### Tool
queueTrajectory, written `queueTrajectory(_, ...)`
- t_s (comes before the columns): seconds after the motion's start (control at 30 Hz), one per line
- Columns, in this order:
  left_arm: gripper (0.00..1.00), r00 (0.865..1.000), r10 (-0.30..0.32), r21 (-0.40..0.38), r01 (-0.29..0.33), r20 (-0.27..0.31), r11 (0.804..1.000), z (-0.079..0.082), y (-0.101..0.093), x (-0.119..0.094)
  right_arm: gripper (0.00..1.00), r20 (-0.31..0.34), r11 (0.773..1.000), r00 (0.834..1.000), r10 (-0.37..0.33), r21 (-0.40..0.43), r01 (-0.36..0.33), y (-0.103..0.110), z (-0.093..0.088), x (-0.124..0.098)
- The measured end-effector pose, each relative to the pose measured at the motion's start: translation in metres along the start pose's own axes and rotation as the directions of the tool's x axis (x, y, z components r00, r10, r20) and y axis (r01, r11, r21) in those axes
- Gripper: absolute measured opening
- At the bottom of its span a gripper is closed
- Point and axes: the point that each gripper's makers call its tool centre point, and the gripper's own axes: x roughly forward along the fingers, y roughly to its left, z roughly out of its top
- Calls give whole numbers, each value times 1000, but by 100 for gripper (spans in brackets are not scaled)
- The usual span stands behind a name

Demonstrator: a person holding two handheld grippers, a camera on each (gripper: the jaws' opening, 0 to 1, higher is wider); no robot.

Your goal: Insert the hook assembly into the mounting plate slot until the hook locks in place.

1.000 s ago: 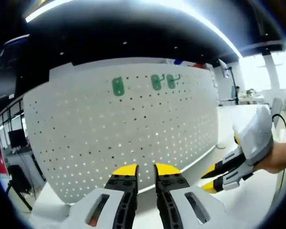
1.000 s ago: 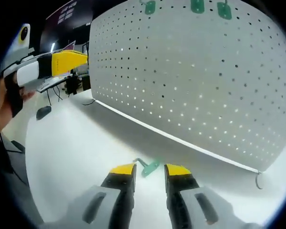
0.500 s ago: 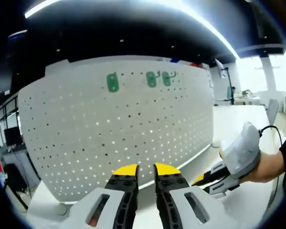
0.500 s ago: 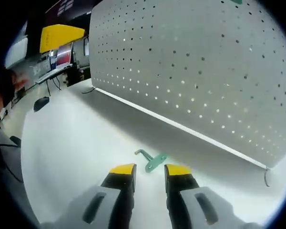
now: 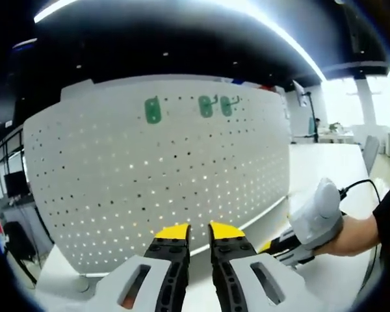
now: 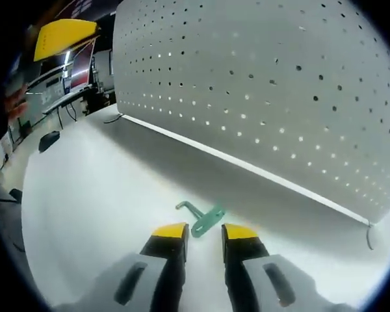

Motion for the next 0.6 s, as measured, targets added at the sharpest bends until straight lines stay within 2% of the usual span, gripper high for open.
queueTrajectory(0.47,10,1000,-12,6,13,-12,1000,-4,-5,1,13,8,998,998,-57,28,57,-26,-7,-7)
queueTrajectory(0.6,9,1000,-17,6,17,-15,1000,-4,-7,2,10,18,998,998,-54,39,53,-28,-8,-7)
